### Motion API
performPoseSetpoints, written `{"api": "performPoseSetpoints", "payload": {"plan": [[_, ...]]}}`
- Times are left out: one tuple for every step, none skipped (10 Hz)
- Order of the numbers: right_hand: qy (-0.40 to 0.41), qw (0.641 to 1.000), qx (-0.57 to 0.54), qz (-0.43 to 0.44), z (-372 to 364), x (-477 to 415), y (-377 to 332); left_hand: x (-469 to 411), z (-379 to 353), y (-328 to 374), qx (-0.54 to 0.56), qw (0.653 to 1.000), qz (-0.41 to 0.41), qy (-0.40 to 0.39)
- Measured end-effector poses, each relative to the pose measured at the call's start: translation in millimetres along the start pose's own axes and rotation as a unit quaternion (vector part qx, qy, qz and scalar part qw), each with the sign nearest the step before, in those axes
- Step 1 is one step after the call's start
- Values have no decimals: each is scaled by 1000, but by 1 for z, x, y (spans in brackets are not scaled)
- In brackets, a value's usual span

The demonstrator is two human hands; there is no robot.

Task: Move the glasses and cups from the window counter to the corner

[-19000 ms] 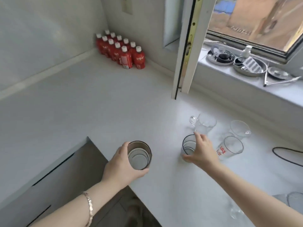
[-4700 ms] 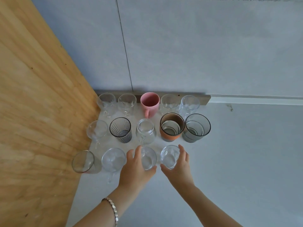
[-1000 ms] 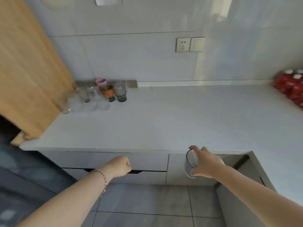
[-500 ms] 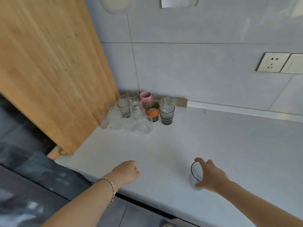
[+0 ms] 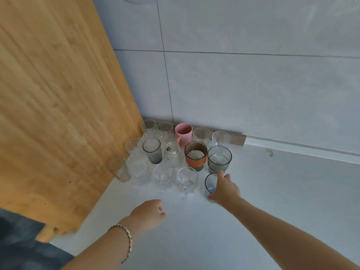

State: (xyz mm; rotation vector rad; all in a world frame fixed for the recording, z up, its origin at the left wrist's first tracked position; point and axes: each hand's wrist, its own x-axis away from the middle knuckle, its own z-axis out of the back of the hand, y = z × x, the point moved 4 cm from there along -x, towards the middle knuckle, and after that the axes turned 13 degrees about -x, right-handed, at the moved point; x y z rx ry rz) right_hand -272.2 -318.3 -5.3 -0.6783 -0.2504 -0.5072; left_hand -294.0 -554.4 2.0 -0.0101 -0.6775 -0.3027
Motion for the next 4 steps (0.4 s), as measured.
{"api": "performPoseSetpoints", "payload": {"plan": [[14, 999, -12, -28, -7, -10, -6, -22, 6, -9, -13, 999, -37, 2], [28, 996, -57, -61, -12, -9, -9, -36, 11, -16, -34, 996, -78, -18], [34, 990, -73, -113, -14, -3, -4, -46, 16, -17, -62, 989, -130, -26], [12, 985, -26, -172, -12, 13, 2, -50, 23, -14, -87, 983, -153, -42]]}}
